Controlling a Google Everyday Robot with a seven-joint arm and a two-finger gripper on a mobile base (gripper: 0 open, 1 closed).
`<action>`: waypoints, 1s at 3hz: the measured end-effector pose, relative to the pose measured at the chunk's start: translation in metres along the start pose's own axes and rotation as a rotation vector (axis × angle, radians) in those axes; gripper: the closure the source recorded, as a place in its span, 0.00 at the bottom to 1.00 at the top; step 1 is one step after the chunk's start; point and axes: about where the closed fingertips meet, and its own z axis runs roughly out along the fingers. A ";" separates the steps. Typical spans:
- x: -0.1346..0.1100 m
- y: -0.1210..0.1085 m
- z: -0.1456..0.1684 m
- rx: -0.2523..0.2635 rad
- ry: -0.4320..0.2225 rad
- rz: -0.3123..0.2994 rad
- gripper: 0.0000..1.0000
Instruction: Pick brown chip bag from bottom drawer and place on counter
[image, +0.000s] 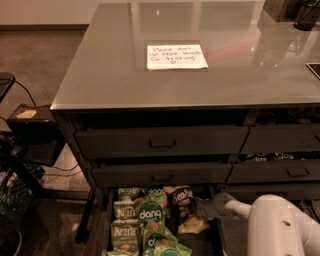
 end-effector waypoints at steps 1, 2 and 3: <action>0.000 0.000 0.000 0.000 0.000 0.000 0.66; 0.000 0.000 0.000 0.000 0.000 0.000 0.89; -0.001 0.005 -0.013 -0.001 -0.001 0.000 1.00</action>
Offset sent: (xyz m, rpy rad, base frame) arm 0.0000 0.0000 0.0000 0.0000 0.0000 0.0000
